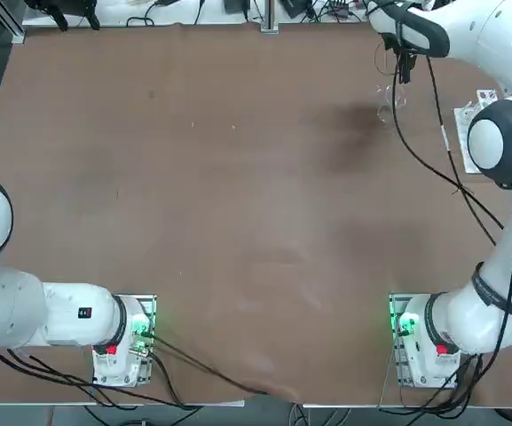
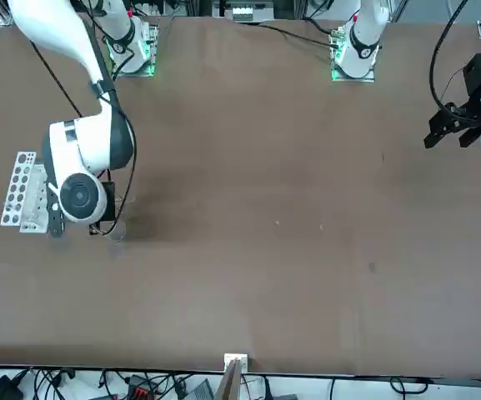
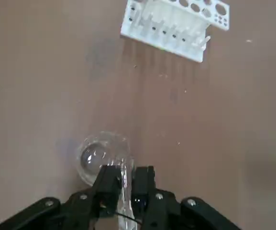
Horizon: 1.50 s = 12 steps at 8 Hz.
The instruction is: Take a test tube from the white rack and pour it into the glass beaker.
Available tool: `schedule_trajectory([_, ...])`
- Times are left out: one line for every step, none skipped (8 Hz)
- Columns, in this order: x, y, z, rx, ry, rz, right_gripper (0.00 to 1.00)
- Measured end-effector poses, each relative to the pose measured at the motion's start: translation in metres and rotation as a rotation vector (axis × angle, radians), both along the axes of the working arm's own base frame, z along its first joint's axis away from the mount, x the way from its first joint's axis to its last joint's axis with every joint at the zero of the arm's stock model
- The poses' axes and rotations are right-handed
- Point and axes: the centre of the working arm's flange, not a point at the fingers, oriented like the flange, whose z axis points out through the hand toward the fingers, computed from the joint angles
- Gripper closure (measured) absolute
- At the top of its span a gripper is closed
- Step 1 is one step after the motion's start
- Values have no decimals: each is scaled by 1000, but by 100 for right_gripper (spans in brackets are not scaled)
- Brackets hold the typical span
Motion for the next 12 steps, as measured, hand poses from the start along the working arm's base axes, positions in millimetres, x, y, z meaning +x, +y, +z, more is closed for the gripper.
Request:
schedule_trajectory([-1,3,-4,9,12,15,82])
schedule_trajectory([-2,6,-12,30,35,24,82])
schedule_trajectory([-3,8,-20,66,65,35,82])
schedule_trajectory([-4,7,-24,99,88,47,82])
schedule_trajectory([-4,3,-26,121,103,55,82])
schedule_trajectory([-3,-3,-27,137,116,66,82])
schedule_trajectory([-3,-6,-30,154,129,74,82])
schedule_trajectory([-2,-9,-33,179,140,86,82])
schedule_trajectory([0,-13,-35,213,150,102,82])
schedule_trajectory([1,-18,-37,246,161,120,82])
schedule_trajectory([1,-22,-38,261,170,135,82])
schedule_trajectory([2,-24,-42,269,179,149,82])
